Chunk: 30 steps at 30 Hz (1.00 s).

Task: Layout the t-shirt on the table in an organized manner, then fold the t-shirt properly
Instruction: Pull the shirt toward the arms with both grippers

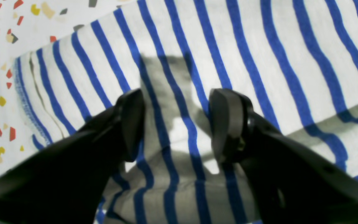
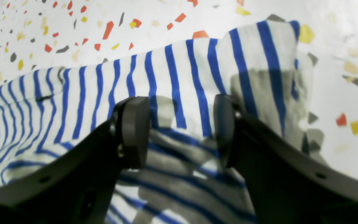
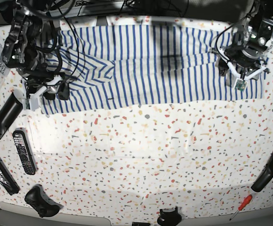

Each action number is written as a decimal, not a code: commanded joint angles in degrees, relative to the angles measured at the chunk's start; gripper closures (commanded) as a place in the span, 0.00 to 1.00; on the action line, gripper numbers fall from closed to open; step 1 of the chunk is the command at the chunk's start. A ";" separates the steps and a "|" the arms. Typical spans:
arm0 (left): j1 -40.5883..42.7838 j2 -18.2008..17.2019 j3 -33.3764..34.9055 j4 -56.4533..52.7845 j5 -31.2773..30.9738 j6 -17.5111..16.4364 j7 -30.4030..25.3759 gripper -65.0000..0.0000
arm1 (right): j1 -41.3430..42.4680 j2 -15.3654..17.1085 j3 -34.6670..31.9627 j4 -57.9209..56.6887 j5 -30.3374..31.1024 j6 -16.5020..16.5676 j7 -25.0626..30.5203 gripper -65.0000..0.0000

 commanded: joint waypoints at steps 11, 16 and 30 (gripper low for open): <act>-6.36 -0.63 -0.26 -10.03 -3.15 -3.52 0.48 0.50 | 3.39 1.09 -3.28 -3.10 -6.86 0.54 4.04 0.51; -8.72 -0.59 -0.26 -10.71 -5.09 -3.91 0.68 0.50 | 4.11 1.84 -9.20 -3.17 -10.75 -1.99 6.54 0.52; -12.31 3.78 -0.26 -10.93 -5.42 -5.01 -0.92 0.50 | 16.85 3.69 -13.57 -18.40 -15.63 -7.02 8.55 0.52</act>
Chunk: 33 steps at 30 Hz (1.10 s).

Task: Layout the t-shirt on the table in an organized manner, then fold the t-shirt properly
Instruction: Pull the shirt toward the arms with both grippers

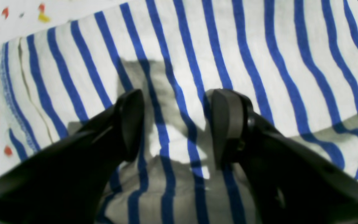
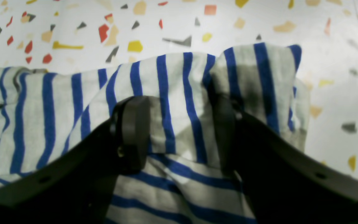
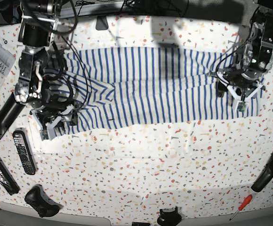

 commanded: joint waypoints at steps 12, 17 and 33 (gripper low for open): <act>-10.10 5.73 0.11 -10.95 0.46 -0.28 1.16 0.50 | 7.32 1.60 0.00 -5.92 -4.39 -4.04 2.93 0.52; -12.20 5.57 0.11 -11.56 4.96 -0.28 1.51 0.50 | 10.25 1.57 0.00 -9.07 -4.31 -4.66 3.50 0.52; -12.17 -0.11 0.11 -11.56 8.28 -2.14 1.07 0.50 | 12.28 1.38 -0.02 -9.79 1.95 -4.00 0.42 0.52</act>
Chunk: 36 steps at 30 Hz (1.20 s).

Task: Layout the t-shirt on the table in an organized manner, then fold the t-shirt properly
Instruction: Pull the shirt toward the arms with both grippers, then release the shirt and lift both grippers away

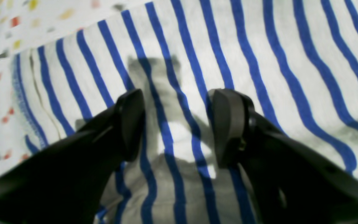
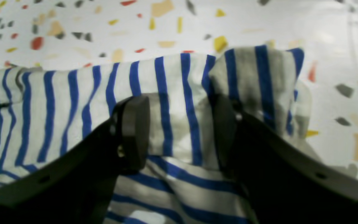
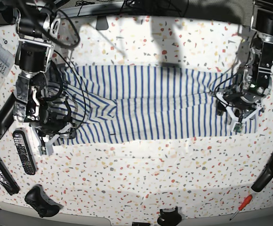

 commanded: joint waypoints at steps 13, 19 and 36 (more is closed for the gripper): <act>-1.66 -2.99 -0.26 1.86 -2.25 0.72 1.51 0.50 | 4.79 0.72 0.11 0.90 0.13 0.46 -0.02 0.52; -4.07 -4.92 -0.26 4.74 -4.83 0.72 0.31 0.50 | 6.56 0.74 0.11 1.05 0.15 0.46 -3.02 0.52; -6.64 -11.08 -9.79 0.35 -21.55 -4.63 1.31 0.50 | -7.02 0.74 0.13 23.74 3.58 11.65 -4.26 0.52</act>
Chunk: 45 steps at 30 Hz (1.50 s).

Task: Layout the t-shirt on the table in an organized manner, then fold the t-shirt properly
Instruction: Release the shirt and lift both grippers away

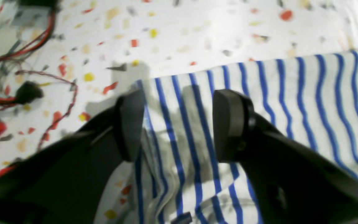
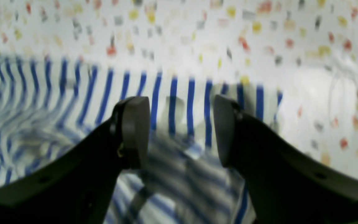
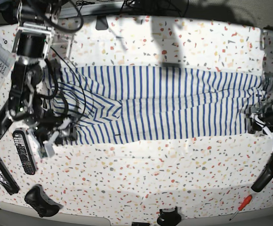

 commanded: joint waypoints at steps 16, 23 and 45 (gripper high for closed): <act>-1.29 -2.47 -5.40 -9.44 -8.26 -6.40 3.63 0.50 | -29.73 0.68 0.17 34.75 1.09 0.28 1.62 0.52; -1.31 -4.24 -8.20 -10.08 -8.63 -9.16 4.68 0.50 | -35.54 0.66 0.17 39.82 1.11 0.11 0.11 0.52; -3.85 -7.48 -8.20 -33.77 -32.09 -26.95 12.70 0.50 | -35.76 0.68 0.17 39.87 7.13 0.13 -0.98 0.52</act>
